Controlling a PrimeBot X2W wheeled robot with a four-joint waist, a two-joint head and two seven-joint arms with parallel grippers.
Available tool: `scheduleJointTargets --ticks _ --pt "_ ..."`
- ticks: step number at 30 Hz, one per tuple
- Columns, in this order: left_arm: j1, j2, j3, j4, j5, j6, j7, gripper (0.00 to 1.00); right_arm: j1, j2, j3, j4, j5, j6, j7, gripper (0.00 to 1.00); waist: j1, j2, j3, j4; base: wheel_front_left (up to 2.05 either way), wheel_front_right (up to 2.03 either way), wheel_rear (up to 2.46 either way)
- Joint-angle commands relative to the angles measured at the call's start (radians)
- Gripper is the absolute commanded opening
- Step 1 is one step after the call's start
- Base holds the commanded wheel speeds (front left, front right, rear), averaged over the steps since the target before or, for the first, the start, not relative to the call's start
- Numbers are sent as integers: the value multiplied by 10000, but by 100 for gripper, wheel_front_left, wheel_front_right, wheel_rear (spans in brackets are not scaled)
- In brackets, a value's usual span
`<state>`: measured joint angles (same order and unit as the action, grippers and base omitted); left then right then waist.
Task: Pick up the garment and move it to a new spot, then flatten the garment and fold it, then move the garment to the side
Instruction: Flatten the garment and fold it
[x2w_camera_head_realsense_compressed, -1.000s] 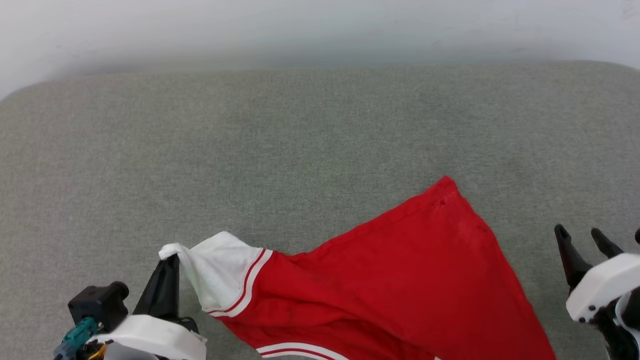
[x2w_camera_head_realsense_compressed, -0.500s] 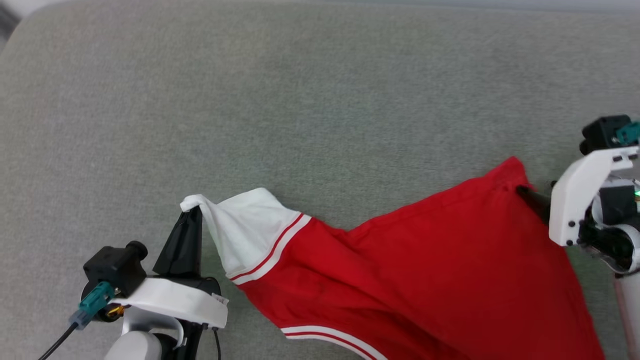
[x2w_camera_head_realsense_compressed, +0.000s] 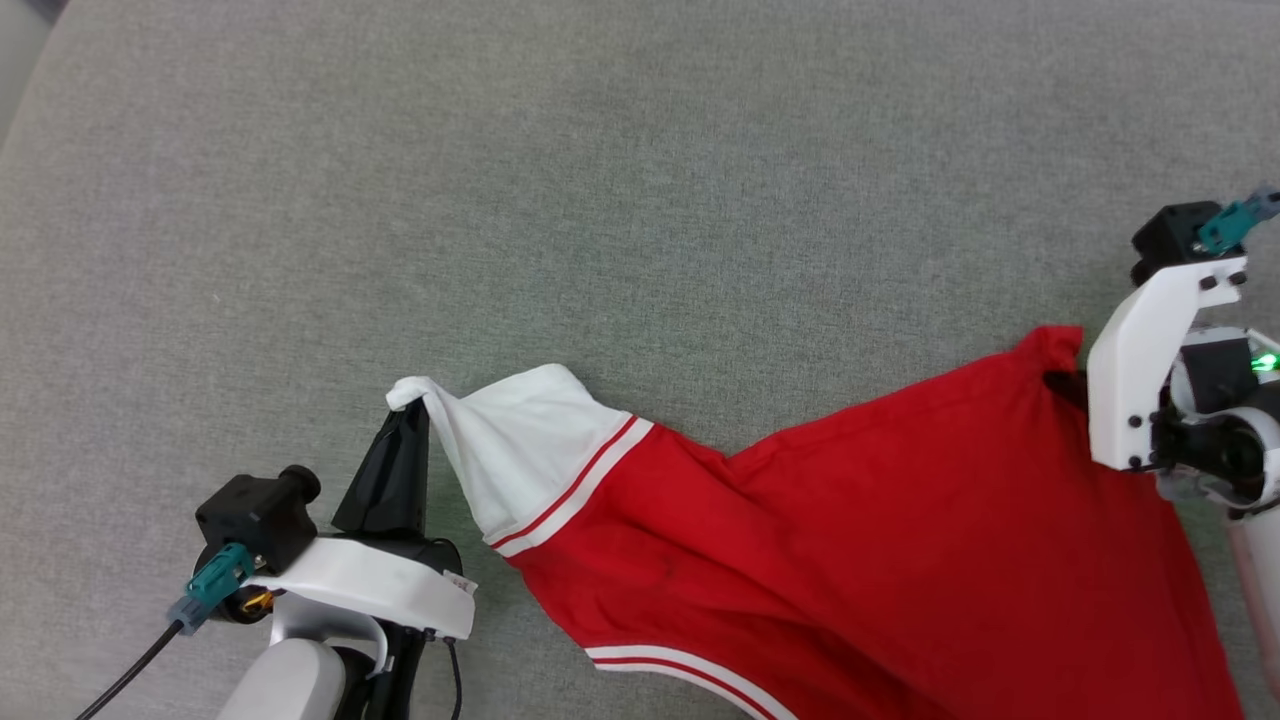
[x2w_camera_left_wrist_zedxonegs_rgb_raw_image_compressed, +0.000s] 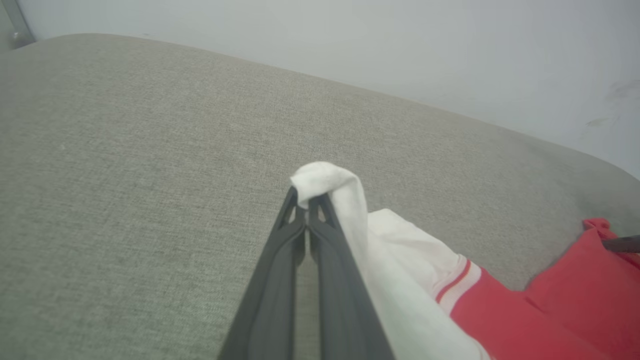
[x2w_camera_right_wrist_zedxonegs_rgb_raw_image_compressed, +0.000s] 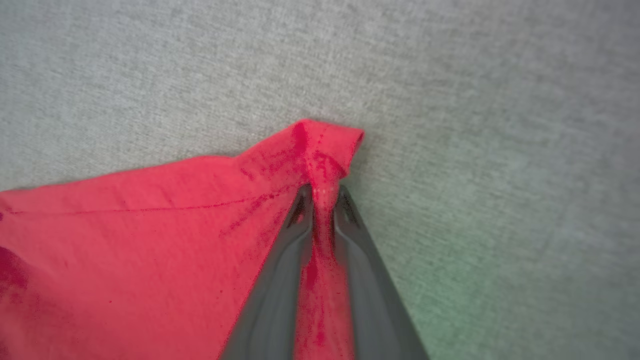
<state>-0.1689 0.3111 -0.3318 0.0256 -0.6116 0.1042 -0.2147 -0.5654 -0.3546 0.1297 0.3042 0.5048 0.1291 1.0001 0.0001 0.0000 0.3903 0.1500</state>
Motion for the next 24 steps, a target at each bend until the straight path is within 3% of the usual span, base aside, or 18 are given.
scheduleJointTargets --ticks 1,13,24 --pt "-41 26 36 60 -22 -40 -30 0 745 332 385 510 84 27 130 0 -1 0 -146 -34 0 0 0" --pt "-432 741 296 515 -217 -184 578 0 302 -48 77 510 -426 12 -2074 0 -1 0 -2040 -645 0 0 0" --pt "-3093 1093 636 2217 -477 -497 1479 0 -797 313 -176 1792 -928 10 -3949 0 -1 0 -3407 -1310 0 0 0"
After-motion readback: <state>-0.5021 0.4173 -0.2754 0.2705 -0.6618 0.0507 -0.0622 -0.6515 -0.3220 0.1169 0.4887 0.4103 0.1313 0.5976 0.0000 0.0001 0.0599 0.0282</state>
